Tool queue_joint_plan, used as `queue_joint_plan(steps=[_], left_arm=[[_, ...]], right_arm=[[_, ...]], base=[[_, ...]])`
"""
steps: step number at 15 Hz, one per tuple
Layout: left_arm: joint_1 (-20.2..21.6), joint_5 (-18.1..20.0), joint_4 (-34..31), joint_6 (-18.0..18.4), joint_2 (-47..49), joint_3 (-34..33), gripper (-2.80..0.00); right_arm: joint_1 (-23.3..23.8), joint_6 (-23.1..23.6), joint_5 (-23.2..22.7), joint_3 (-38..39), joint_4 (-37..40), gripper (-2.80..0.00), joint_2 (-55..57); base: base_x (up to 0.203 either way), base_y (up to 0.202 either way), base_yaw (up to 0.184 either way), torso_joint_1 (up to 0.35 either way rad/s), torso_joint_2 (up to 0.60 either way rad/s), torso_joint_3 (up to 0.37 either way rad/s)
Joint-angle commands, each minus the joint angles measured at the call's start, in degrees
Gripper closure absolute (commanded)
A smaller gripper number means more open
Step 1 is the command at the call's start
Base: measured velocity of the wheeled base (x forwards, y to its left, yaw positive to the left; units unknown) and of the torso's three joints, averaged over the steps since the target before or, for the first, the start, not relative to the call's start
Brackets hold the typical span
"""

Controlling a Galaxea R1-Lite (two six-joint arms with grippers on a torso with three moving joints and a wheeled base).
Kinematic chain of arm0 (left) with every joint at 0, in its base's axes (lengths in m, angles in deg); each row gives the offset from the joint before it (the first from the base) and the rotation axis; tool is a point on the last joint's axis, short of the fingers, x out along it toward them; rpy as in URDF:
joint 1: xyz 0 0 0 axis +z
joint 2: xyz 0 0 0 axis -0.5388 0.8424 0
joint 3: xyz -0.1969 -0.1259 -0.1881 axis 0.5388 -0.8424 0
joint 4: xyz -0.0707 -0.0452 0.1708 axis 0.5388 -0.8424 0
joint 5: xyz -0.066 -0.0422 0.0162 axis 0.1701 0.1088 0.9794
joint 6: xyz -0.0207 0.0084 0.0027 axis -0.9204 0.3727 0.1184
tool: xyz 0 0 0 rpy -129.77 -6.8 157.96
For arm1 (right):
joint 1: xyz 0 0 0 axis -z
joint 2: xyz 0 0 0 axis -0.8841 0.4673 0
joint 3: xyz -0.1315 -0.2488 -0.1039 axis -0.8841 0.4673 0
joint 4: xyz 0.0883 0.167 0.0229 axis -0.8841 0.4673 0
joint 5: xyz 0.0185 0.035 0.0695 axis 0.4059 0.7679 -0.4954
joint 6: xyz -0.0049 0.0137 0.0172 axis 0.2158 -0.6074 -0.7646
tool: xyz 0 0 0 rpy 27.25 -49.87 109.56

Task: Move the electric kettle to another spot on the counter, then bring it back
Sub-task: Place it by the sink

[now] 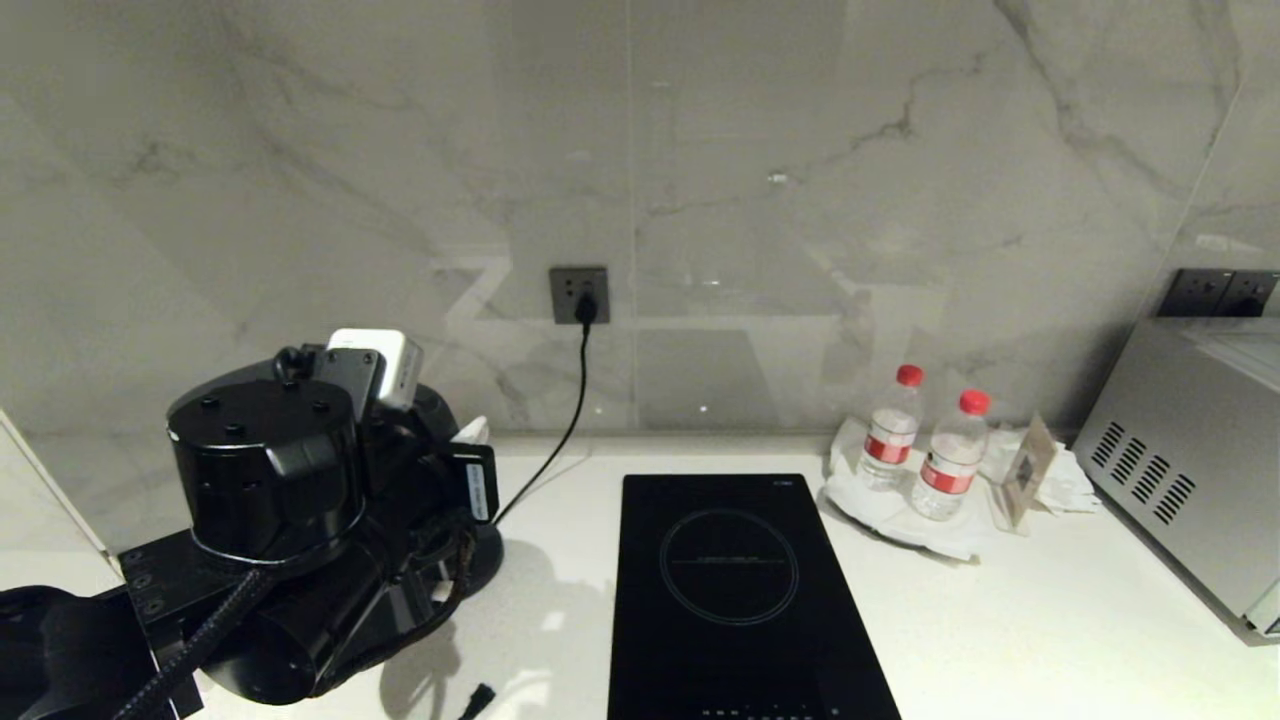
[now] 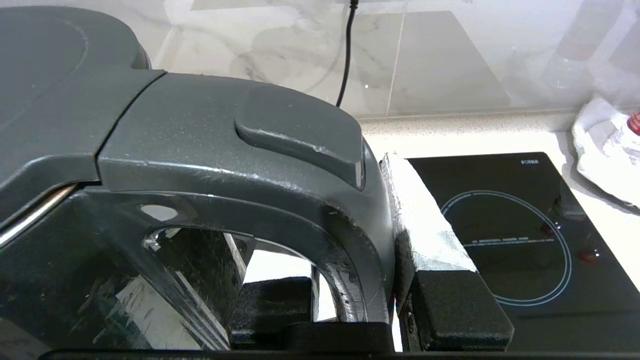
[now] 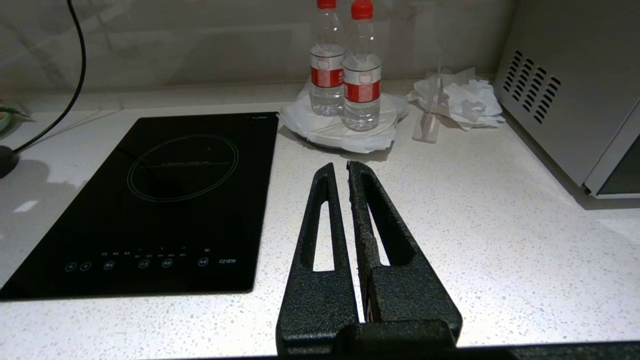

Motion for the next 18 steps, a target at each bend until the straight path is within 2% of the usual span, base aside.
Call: queue_joint_plan(steps=[1,5,9,13,15,18], left_arm=[[0.0,-0.2,0.3,0.0,0.1,0.0,0.00],[0.0,-0.2,0.3,-0.8,-0.7,-1.1,0.00],[0.3,-0.4,0.3,-2.1,-3.5,-6.2,0.00],[0.1,0.0,0.3,-7.4,-10.1,-15.4,0.00],[-0.5,0.2,0.3,-8.3,-13.5,-20.2,0.00],[-1.7,0.2,0.3,-11.5,-14.6,-24.4,0.00]], right_arm=[[0.0,0.0,0.0,0.0,0.0,0.00,0.0],[0.0,0.0,0.0,0.0,0.0,0.00,0.0],[0.0,0.0,0.0,0.0,0.0,0.00,0.0],[0.0,0.0,0.0,0.0,0.0,0.00,0.0],[0.0,0.0,0.0,0.0,0.0,0.00,0.0],[0.0,0.0,0.0,0.0,0.0,0.00,0.0]], base=[[0.000,0.000,0.000,0.061,-0.12,-0.063],[0.000,0.000,0.000,0.019,-0.05,-0.022],[0.000,0.000,0.000,0.000,0.00,0.000],[0.000,0.000,0.000,0.000,0.00,0.000],[0.000,0.000,0.000,0.000,0.00,0.000],[0.000,0.000,0.000,0.000,0.00,0.000]])
